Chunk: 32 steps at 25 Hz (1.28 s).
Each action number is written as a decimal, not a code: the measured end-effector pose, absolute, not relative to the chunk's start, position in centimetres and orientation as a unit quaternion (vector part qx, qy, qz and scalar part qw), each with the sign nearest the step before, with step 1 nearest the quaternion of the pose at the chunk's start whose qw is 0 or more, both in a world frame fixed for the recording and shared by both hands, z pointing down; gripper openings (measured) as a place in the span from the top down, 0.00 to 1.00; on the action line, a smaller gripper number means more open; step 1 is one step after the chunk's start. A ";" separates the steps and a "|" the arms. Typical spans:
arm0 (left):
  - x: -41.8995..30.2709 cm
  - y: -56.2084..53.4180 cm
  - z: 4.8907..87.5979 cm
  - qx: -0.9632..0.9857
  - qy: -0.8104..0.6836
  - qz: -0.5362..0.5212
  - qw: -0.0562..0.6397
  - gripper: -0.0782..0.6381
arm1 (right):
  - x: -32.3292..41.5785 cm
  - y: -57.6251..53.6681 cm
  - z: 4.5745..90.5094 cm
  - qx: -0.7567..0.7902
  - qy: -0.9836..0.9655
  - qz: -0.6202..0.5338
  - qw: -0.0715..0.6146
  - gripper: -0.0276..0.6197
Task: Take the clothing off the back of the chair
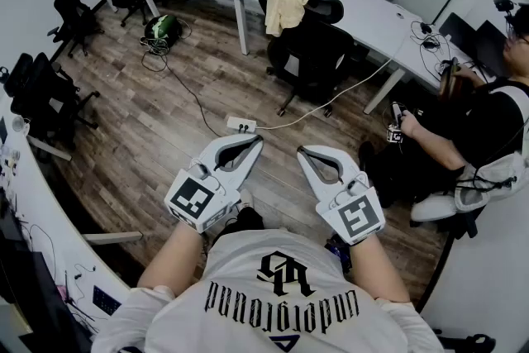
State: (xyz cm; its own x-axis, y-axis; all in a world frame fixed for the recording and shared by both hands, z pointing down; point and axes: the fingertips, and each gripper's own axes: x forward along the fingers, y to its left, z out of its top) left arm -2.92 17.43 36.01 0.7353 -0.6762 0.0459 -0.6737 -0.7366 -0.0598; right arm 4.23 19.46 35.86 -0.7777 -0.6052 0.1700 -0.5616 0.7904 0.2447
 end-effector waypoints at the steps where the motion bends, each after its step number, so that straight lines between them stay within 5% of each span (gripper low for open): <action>1: -3.1 17.2 36.1 -0.931 0.362 -0.032 0.019 0.82 | 4.0 19.2 35.9 0.310 -0.938 -0.091 0.122 0.95; 32: -13.8 -3.4 35.8 -0.953 0.301 -0.027 0.019 0.82 | -8.0 -0.9 35.7 0.353 -0.922 -0.091 0.134 0.95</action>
